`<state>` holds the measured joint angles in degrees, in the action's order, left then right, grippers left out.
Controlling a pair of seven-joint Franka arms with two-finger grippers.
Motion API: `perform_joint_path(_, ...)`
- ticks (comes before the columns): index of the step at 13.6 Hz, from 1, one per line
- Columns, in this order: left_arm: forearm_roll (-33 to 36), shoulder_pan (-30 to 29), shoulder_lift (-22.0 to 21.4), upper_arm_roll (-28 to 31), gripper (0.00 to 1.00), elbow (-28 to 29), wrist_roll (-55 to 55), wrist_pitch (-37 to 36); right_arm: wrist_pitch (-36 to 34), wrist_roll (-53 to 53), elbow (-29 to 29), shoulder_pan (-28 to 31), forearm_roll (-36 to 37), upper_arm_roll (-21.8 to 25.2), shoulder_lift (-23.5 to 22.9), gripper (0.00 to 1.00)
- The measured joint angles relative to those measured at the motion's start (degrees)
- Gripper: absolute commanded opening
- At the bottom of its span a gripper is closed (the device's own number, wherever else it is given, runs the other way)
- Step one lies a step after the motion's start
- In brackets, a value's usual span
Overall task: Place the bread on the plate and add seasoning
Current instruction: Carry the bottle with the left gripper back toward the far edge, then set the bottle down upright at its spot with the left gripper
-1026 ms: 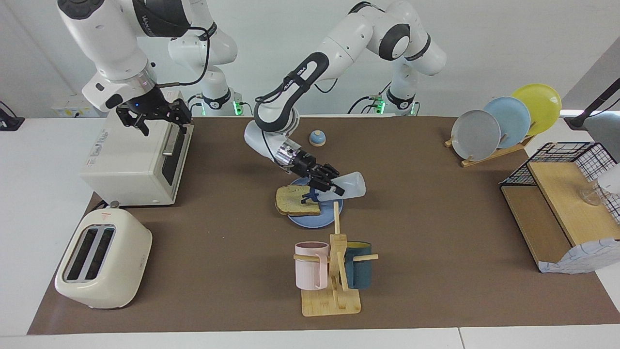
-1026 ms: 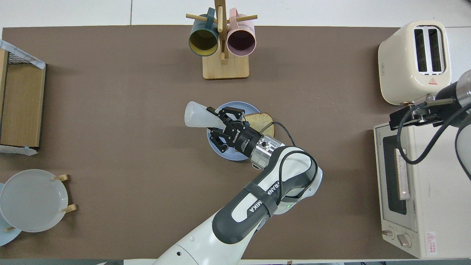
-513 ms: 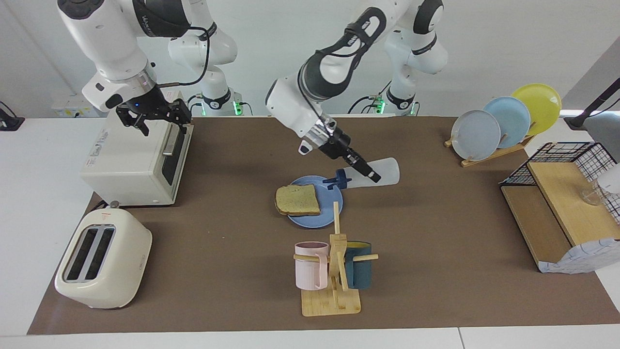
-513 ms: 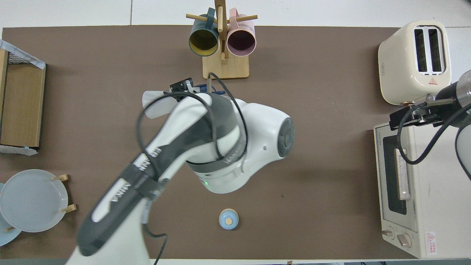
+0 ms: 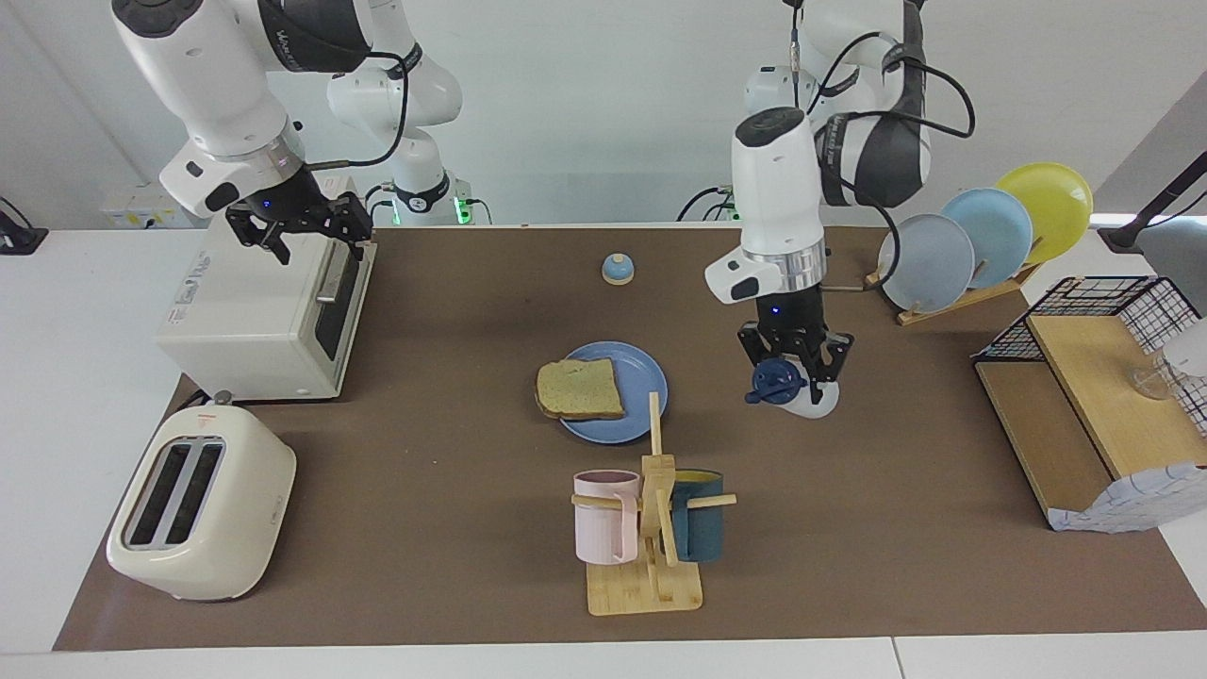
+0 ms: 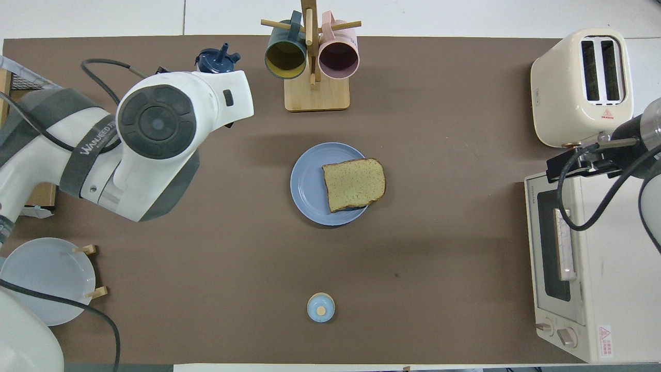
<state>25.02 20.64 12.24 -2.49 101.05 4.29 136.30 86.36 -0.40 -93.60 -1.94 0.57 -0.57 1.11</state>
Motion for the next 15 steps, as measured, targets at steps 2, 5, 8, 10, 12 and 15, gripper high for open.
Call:
perform_joint_path(2,-2.3,-4.3,0.9,0.0,0.00,5.1,5.0,16.1,0.0,0.0,0.0,0.0,0.0,0.0,0.0,1.00)
perform_joint_path(5,-5.9,-7.7,4.6,-0.1,0.00,6.8,7.3,29.3,0.0,0.0,0.0,0.0,0.0,0.0,0.0,1.00)
perform_joint_path(8,-7.0,-8.3,12.1,-0.1,0.00,5.8,7.9,38.9,0.0,0.0,0.0,0.0,0.0,0.0,0.0,1.00)
perform_joint_path(10,-7.0,-9.5,17.4,-0.1,0.00,4.0,8.1,45.8,0.0,0.0,0.0,0.0,0.0,0.0,0.0,1.00)
perform_joint_path(12,-7.0,-10.2,20.0,-0.1,0.00,2.7,8.1,47.9,0.0,0.0,0.0,0.0,0.0,0.0,0.0,1.00)
perform_joint_path(15,-6.9,-11.3,21.6,-0.1,0.00,1.2,8.0,48.2,0.0,0.0,0.0,0.0,0.0,0.0,0.0,1.00)
